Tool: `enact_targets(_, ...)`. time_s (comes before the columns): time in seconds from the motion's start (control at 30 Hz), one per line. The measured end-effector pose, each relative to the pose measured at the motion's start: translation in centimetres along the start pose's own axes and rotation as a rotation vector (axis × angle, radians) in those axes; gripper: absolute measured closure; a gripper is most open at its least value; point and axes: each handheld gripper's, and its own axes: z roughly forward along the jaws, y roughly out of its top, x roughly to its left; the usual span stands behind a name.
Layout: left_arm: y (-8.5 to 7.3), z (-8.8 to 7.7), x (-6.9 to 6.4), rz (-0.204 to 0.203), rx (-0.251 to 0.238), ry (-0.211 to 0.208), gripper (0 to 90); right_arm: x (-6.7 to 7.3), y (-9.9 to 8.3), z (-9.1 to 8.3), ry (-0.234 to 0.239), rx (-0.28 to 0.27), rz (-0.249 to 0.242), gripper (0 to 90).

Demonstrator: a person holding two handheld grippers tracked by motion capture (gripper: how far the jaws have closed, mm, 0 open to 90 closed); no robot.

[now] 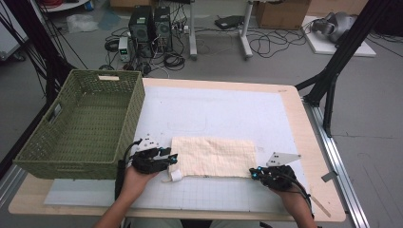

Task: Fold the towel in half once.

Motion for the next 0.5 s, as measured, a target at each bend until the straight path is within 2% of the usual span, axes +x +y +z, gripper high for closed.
enact_targets(0.07, 0.3, 0.3, -0.2, 0.013, -0.001, -0.005, 62.7, 0.0, 0.2, 0.0, -0.005, -0.017, 0.007, 82.1)
enact_targets(0.17, 0.8, 0.8, -0.2, 0.034, 0.005, 0.016, 66.7, -0.2, 0.7, -0.6, -0.013, -0.096, 0.037, 73.2)
enact_targets(0.27, 1.5, 1.7, 0.3, 0.029, 0.010, 0.053, 68.3, -0.8, 1.4, -0.6, -0.060, -0.133, 0.055, 69.3)
enact_targets(0.43, 2.6, 2.9, 1.1, -0.002, 0.006, 0.094, 69.4, -1.8, 3.1, 0.8, -0.127, -0.135, 0.058, 64.7)
enact_targets(0.5, 2.9, 3.6, 1.8, -0.042, 0.020, 0.106, 69.8, -2.3, 4.1, 1.7, -0.150, -0.142, 0.064, 63.7)
